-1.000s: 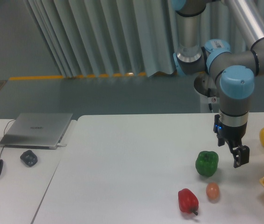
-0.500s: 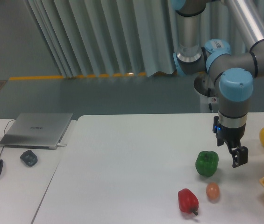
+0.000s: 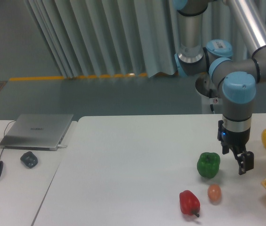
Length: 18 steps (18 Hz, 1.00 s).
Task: Place the red peppers in a basket
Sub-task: 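Move the open gripper over toward the red bell pepper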
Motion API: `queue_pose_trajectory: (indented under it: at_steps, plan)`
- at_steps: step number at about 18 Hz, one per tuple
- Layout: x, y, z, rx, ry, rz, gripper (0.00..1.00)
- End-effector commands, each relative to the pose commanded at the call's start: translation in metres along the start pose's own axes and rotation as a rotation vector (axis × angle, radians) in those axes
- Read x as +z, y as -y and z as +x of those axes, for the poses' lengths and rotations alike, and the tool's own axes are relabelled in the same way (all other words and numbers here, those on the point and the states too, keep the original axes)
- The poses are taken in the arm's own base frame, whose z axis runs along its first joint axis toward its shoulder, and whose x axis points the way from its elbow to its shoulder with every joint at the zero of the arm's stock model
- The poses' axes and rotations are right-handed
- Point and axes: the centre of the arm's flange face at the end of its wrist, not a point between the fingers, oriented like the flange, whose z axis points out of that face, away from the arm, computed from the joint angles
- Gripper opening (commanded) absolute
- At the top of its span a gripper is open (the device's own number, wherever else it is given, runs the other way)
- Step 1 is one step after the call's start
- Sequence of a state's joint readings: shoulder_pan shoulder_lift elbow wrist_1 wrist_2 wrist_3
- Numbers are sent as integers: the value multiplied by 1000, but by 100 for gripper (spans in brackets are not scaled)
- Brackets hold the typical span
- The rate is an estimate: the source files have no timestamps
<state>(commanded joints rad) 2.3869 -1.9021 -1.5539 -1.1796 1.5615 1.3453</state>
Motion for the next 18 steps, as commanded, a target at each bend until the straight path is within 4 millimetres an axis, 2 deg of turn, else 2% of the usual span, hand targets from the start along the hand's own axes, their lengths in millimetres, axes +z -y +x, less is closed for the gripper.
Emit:
queue_pose_trajectory:
  at_steps: [2,4,9,12,14,17,18]
  plan:
    - [-3,2,-3,-41,10,3,100]
    - [-8,8,-8,-160,21,19,100]
    - [-3,35,-18,-362,46,81,100]
    - [-4,39,-21,-511,50,136,100]
    - [-14,42,-21,-628,54,172,100]
    - [-9,68,-9,-727,12,200,100]
    - [-1,77,-8,-780,14,204,100]
